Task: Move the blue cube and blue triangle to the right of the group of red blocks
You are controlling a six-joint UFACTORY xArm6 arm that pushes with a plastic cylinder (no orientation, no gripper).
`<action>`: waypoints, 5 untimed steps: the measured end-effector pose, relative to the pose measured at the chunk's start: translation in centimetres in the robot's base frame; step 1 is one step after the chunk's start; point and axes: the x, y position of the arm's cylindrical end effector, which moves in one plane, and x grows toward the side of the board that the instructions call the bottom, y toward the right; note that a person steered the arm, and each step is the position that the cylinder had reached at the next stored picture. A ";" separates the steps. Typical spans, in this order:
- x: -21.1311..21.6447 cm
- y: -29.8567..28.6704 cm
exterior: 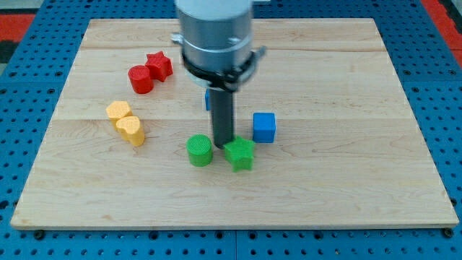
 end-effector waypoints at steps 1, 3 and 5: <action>0.1 7.4; -1.1 3.1; -2.0 -1.7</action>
